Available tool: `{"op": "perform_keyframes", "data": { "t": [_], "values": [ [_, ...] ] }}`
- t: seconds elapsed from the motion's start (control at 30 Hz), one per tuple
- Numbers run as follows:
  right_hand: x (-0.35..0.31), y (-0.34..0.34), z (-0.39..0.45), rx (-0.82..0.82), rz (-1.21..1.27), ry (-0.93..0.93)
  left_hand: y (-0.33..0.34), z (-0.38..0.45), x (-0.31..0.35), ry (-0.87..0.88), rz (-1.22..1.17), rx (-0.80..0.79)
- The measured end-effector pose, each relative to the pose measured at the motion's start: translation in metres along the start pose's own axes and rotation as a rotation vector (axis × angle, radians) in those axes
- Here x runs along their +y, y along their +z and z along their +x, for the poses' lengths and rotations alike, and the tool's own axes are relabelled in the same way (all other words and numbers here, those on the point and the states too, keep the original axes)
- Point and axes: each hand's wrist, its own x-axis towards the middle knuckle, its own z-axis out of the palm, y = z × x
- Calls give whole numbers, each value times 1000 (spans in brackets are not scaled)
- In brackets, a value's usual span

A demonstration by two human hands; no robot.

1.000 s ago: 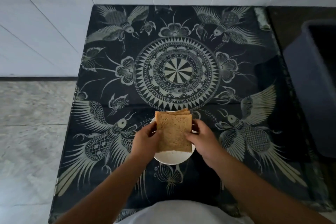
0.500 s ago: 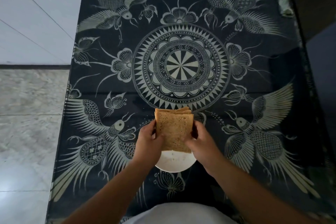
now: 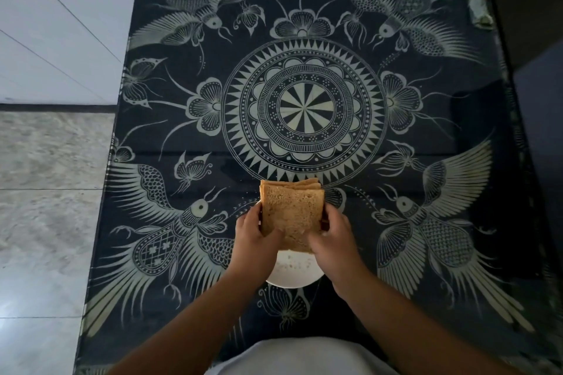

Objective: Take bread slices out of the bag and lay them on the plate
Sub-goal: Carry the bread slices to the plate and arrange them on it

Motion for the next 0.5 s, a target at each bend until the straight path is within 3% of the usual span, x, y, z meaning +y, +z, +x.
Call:
{"op": "perform_keyframes", "data": {
  "t": [0.5],
  "values": [
    [14, 0, -10, -12, -26, -73, -7, -10, -18, 23, -100, -20]
  ]
}}
